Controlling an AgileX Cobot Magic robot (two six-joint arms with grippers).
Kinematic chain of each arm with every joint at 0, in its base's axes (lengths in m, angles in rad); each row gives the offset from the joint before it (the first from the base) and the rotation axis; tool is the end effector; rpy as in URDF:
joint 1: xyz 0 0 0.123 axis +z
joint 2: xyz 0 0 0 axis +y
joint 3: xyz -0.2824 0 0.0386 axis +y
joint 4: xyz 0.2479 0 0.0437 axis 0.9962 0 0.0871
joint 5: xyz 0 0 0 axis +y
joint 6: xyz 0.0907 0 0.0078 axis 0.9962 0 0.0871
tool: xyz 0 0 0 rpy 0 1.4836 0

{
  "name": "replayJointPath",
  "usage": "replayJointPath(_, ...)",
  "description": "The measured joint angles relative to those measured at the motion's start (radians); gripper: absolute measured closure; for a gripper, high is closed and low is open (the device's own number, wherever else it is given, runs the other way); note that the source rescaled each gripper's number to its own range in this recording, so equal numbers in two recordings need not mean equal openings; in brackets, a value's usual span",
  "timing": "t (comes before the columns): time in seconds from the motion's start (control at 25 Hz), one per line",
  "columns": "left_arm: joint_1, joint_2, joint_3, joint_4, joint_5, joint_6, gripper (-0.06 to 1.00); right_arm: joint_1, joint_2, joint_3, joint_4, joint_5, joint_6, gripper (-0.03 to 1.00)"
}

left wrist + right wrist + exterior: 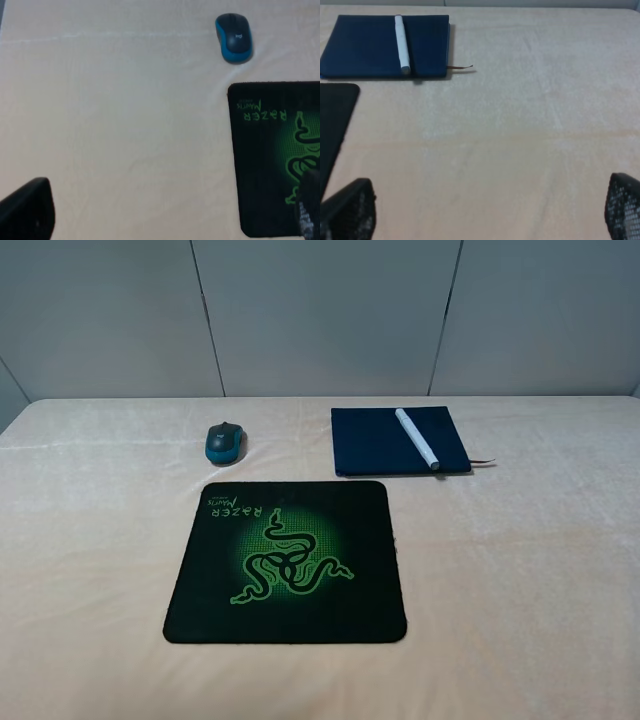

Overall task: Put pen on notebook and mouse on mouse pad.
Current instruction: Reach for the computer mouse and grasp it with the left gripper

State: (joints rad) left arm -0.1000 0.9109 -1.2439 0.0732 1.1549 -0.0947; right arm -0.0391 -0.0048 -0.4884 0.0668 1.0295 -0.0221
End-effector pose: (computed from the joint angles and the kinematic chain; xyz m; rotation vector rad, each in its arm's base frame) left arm 0.1446 -0.0084 0.4312 0.0059 2.3025 -0.0076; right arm -0.0029 0.0053 0.2766 0.0156 2.0183 0.0408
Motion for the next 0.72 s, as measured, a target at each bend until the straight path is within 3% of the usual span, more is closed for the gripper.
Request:
replayJointPath(0.36,0.000,0.271,-0.065,0.000,-0.020,0.000,0.03,0.000,0.000,0.000,0.000,0.000,0.000,-0.03)
replayJointPath(0.72,0.000,0.474,-0.068,-0.013,-0.111,0.000,0.03,0.000,0.000,0.000,0.000,0.000,0.000,-0.03)
